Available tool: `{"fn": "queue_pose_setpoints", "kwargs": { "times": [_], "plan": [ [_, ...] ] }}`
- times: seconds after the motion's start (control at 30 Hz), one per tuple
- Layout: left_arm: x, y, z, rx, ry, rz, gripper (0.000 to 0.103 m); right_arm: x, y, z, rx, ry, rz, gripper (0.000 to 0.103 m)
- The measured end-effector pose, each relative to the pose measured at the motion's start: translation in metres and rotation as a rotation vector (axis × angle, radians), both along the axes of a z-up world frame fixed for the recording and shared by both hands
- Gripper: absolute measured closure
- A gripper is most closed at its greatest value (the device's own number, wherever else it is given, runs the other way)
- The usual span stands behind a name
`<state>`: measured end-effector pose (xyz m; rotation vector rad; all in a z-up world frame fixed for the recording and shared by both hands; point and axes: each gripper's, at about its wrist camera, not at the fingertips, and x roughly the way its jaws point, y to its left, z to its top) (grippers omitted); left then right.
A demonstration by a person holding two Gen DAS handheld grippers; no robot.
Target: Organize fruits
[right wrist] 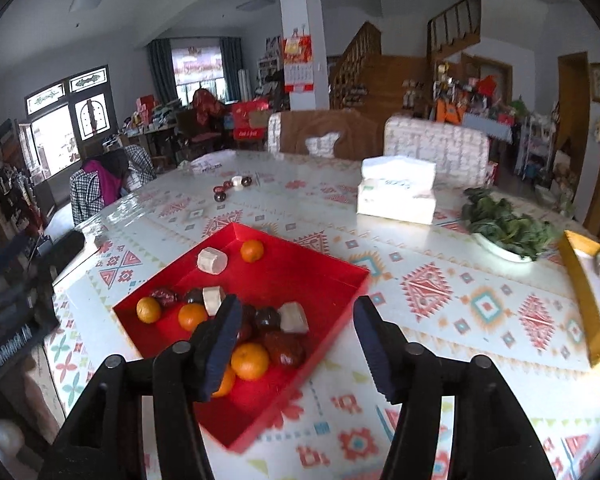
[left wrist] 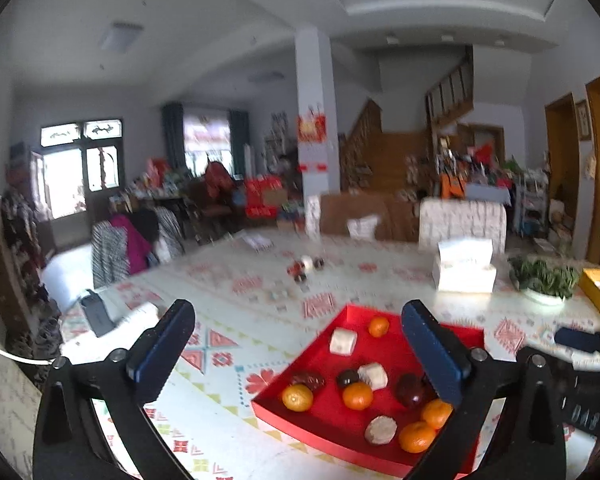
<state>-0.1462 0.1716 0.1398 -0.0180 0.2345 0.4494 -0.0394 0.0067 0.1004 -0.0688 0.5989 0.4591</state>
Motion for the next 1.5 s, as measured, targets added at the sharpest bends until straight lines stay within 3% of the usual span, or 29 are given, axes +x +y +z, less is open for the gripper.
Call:
{"fn": "queue_pose_setpoints", "kwargs": {
  "times": [0.2, 0.37, 0.53, 0.63, 1.03, 1.5],
  "plan": [
    [-0.03, -0.024, 0.015, -0.005, -0.038, 0.027, 0.0, -0.046, -0.021, 0.004, 0.002, -0.045, -0.011, 0.039],
    [-0.048, -0.042, 0.017, 0.003, -0.037, 0.062, 0.0, -0.074, -0.036, 0.006, 0.028, -0.081, -0.012, 0.031],
    [-0.047, -0.051, 0.011, -0.055, 0.03, -0.002, 0.0, -0.091, -0.044, 0.002, 0.037, -0.083, -0.003, 0.03],
    [-0.046, -0.059, 0.007, -0.028, 0.052, 0.013, 0.0, -0.098, -0.046, -0.004, 0.03, -0.077, 0.003, 0.03],
    [-0.027, -0.068, -0.014, -0.039, 0.126, -0.057, 0.0, -0.094, -0.047, -0.017, 0.006, -0.058, -0.008, 0.026],
    [-0.015, -0.049, -0.029, -0.08, 0.142, -0.079, 0.0, -0.081, -0.019, -0.032, -0.059, -0.022, 0.02, 0.026]
  ]
}}
